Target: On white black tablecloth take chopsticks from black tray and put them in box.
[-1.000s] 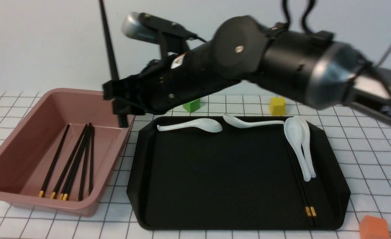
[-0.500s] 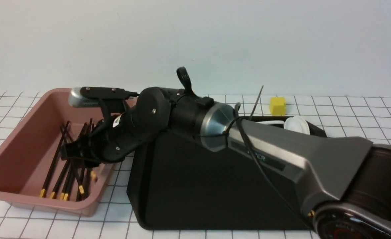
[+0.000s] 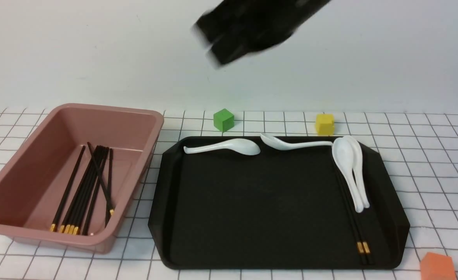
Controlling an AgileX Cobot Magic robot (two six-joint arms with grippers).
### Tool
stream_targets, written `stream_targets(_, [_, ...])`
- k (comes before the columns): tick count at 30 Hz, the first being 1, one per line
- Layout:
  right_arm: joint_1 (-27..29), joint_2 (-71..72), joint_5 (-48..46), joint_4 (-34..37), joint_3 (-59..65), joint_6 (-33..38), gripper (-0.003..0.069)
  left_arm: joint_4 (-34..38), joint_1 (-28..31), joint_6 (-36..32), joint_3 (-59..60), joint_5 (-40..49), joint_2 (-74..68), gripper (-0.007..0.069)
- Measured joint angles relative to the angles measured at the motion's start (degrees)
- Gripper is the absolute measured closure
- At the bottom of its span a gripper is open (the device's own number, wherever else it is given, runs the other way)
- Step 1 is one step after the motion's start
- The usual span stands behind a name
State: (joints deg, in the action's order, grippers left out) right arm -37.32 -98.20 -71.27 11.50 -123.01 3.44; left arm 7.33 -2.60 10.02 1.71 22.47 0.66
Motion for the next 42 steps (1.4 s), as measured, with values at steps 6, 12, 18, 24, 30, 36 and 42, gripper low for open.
stream_targets(6, [0.6, 22.3, -0.6, -8.5, 13.9, -3.0, 0.0672, 0.0, 0.0, 0.0, 0.0, 0.0, 0.0, 0.0386])
stream_targets(12, [0.6, 50.6, 17.8, -9.3, 51.0, -5.4, 0.0671, 0.0, 0.0, 0.0, 0.0, 0.0, 0.0, 0.0386])
stream_targets(18, [0.6, 74.9, 47.6, -7.2, 85.4, -8.7, 0.067, 0.0, 0.0, 0.0, 0.0, 0.0, 0.0, 0.0386])
stream_targets(24, [0.6, 82.6, 53.7, -8.5, 97.0, -9.0, 0.0667, 0.0, 0.0, 0.0, 0.0, 0.0, 0.0, 0.0386])
stream_targets(30, [0.6, 82.7, 55.2, -11.5, 97.5, -9.1, 0.0664, 0.0, 0.0, 0.0, 0.0, 0.0, 0.0, 0.0386])
stream_targets(36, [0.6, 82.7, 55.2, -12.0, 97.5, -9.1, 0.0659, 0.0, 0.0, 0.0, 0.0, 0.0, 0.0, 0.0386])
stream_targets(42, [0.6, 82.7, 55.1, -12.0, 97.5, -9.1, 0.0657, 0.0, 0.0, 0.0, 0.0, 0.0, 0.0, 0.0386])
